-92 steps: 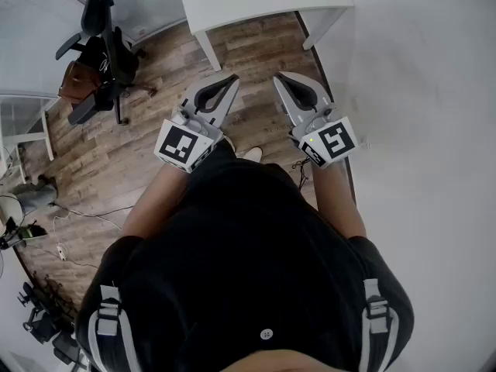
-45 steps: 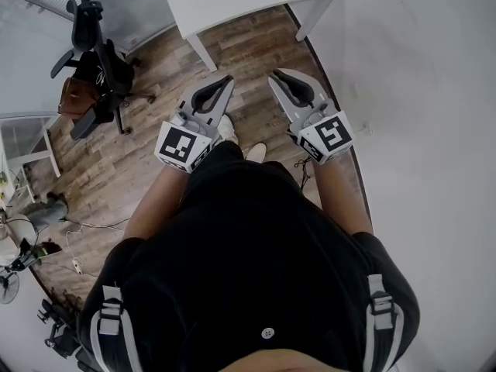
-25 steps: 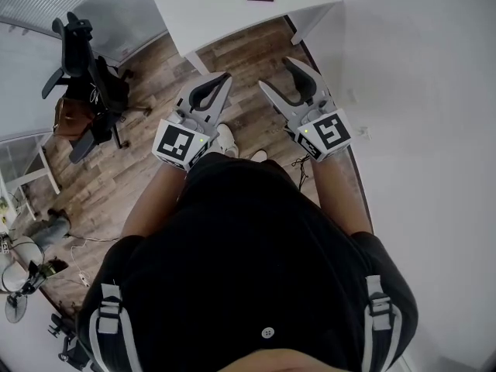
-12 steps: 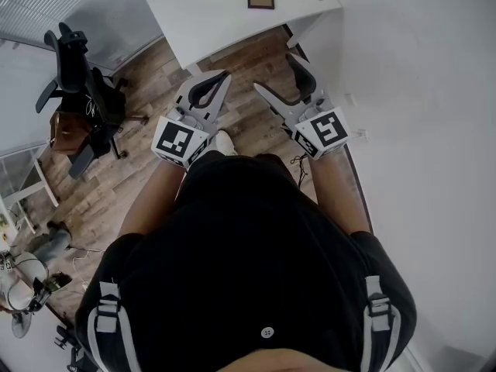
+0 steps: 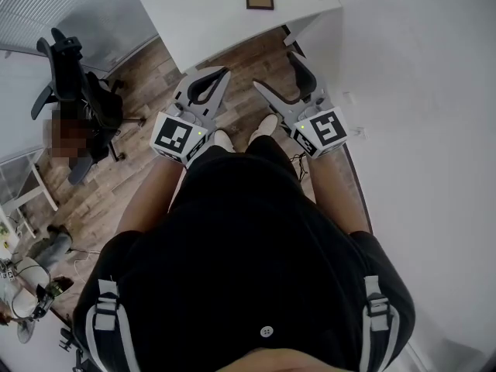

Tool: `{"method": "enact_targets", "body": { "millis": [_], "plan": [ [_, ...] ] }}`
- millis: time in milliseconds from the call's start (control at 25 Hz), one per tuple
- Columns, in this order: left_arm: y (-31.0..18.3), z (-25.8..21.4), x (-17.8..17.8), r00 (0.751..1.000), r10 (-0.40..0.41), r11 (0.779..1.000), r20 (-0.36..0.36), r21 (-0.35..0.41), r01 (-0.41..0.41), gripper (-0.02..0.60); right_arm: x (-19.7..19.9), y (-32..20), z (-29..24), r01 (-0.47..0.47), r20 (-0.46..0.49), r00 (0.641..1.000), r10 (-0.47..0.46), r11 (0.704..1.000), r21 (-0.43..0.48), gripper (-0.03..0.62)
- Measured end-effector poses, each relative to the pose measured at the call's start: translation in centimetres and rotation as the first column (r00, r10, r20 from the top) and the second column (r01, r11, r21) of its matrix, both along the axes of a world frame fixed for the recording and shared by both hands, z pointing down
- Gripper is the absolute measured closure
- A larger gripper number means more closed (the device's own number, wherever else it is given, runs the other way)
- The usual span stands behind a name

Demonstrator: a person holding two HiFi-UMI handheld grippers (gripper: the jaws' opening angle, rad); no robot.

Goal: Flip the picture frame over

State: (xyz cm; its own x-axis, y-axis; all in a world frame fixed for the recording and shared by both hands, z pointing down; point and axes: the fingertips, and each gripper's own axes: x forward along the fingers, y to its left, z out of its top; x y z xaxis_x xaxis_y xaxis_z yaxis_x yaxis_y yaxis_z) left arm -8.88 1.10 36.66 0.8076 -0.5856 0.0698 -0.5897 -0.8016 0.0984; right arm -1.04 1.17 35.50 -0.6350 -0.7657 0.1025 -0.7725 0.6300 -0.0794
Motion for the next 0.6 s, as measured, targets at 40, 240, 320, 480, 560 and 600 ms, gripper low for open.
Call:
{"method": "enact_targets", "body": {
  "millis": [40,240,320,480,560,600],
  "plan": [
    [-0.4,0.1,0.2,1.000,-0.003,1.000,0.002,-0.004,0.003,0.574,0.3,-0.4,0.0,0.002,-0.004,1.000,-0.002,1.000,0.002,0.217],
    [-3.0,0.7,1.7,1.000,-0.030,1.000,0.008,-0.006,0.030,0.574,2.0,-3.1,0.8,0.027,0.002,1.000,-0.027,1.000,0.000,0.217],
    [-4.4,0.9,2.5,0.999,-0.044,0.999,0.019,-0.010,0.045,0.574,2.8,-4.7,1.1,0.039,0.007,0.999,-0.039,0.999,-0.001,0.217],
    [-7.5,0.3,4.2,0.997,-0.073,0.997,0.040,-0.008,0.073,0.574,4.5,-8.3,0.7,0.071,0.013,0.997,-0.071,0.997,0.004,0.217],
    [-9.3,0.2,5.5,0.995,-0.091,0.996,0.044,-0.009,0.091,0.574,5.9,-10.3,0.6,0.087,0.018,0.996,-0.087,0.996,0.006,0.217],
    [-10.2,0.2,6.1,0.994,-0.099,0.995,0.048,-0.011,0.100,0.574,6.5,-11.2,0.6,0.095,0.021,0.995,-0.095,0.995,0.005,0.217]
  ]
}}
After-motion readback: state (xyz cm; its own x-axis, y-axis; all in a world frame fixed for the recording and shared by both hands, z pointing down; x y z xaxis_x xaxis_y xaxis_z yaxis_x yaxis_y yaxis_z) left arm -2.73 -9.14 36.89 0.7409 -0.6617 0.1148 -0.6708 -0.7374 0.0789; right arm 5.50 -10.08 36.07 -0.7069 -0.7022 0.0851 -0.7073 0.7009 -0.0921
